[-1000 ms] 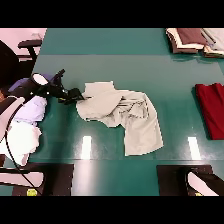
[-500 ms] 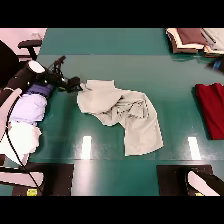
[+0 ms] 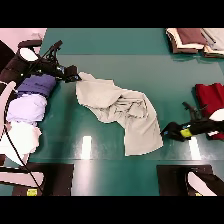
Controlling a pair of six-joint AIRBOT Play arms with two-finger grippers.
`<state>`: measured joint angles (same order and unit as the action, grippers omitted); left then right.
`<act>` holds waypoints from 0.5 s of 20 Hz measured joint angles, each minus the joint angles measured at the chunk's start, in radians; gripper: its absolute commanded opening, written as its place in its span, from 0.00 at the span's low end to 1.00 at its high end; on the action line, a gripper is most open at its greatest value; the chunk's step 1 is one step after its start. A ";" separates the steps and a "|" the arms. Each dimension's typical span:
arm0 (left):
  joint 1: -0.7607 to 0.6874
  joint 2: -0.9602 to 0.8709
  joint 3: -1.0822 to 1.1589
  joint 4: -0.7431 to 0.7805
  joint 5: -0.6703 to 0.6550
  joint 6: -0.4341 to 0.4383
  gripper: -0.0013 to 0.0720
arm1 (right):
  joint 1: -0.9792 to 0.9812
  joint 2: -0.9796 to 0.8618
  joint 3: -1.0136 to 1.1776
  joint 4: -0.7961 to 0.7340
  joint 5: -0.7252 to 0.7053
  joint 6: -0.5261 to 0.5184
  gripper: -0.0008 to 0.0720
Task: Fold the shirts.
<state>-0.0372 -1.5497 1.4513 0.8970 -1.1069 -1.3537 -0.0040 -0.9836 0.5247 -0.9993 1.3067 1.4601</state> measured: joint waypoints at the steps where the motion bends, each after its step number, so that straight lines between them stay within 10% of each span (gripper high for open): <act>1: 0.000 0.000 0.002 0.000 -0.002 0.001 0.05 | 0.032 -0.018 -0.030 0.014 -0.034 -0.001 0.39; 3: 0.000 0.000 0.003 0.000 -0.005 0.001 0.05 | 0.085 -0.059 -0.049 0.027 -0.088 -0.002 0.04; 10: 0.013 0.100 0.118 0.042 -0.032 0.001 0.05 | 0.148 -0.024 0.221 -0.158 -0.074 0.020 0.04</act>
<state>-0.0238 -1.4494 1.5696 0.9394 -1.1385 -1.3529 0.1440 -1.0077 0.7460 -1.1576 1.2327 1.4799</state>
